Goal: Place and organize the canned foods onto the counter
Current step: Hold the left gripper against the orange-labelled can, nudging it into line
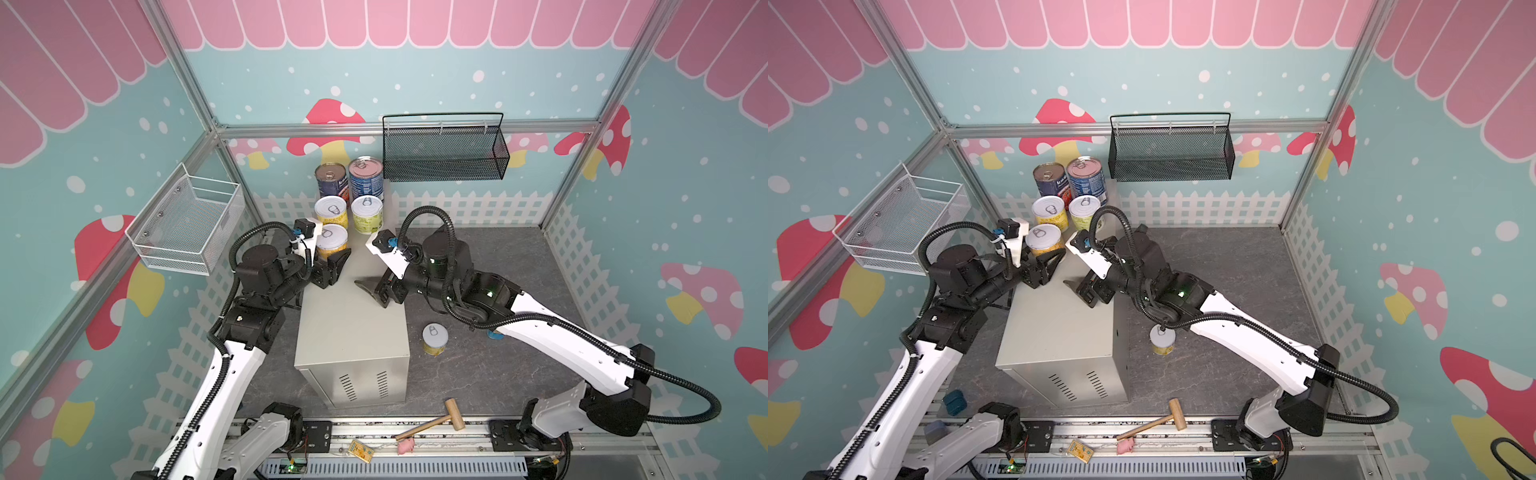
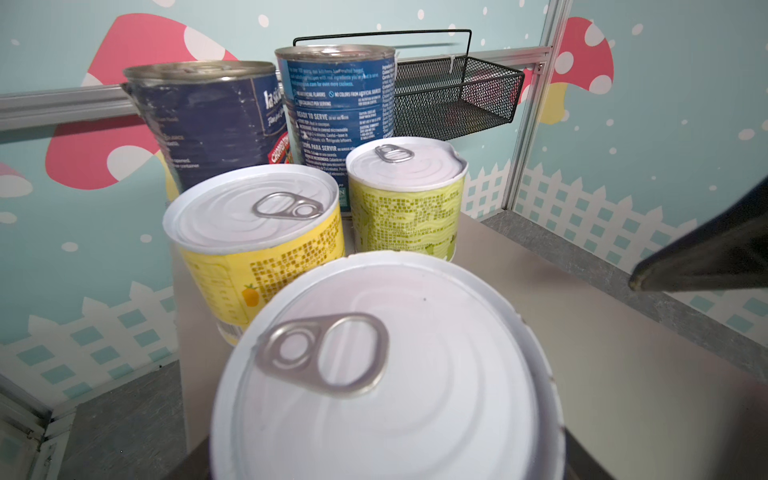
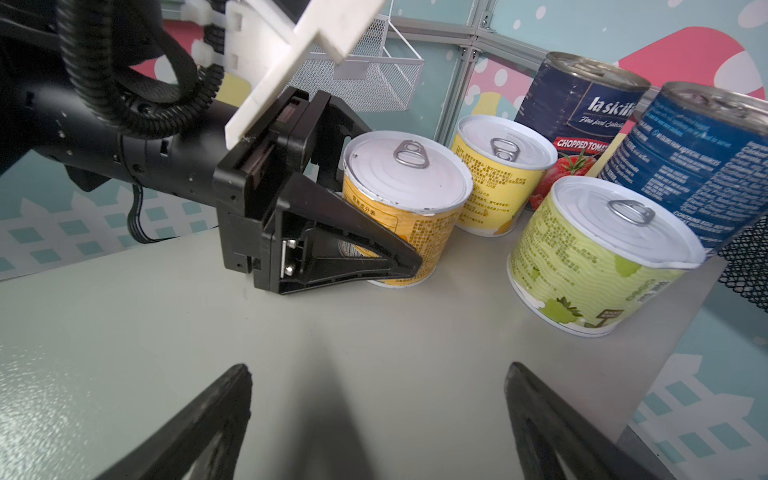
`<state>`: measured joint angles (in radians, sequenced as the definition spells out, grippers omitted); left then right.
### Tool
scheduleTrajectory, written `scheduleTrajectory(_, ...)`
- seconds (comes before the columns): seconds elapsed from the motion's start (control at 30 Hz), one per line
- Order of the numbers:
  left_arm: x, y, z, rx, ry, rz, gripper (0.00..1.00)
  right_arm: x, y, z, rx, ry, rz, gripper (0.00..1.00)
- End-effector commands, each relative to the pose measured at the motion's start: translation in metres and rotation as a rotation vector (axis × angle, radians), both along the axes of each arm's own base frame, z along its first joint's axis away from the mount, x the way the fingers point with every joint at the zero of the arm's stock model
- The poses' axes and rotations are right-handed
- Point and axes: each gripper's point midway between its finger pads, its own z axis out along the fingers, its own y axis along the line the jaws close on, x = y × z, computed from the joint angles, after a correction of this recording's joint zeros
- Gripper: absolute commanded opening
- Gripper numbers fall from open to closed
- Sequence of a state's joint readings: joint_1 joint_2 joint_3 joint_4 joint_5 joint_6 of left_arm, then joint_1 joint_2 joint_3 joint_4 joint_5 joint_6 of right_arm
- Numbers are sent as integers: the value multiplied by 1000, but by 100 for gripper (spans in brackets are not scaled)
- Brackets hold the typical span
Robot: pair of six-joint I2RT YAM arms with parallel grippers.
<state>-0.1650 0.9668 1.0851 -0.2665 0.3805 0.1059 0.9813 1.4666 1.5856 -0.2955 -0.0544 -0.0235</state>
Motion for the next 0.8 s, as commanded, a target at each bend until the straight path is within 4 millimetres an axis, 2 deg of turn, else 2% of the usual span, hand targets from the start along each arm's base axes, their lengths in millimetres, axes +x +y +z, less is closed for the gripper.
scheduleTrajectory(0.0, -6, 2, 2, -21, 13, -20, 69, -2, -8, 10, 7, -29, 2, 96)
scheduleTrajectory(0.3, 2, 3, -6, -10, 30, -29, 70, 0, -16, 11, 15, -27, -23, 96)
scheduleTrajectory(0.77, 13, 3, -8, 6, 40, -21, 69, -1, -22, 11, 22, -33, -33, 96)
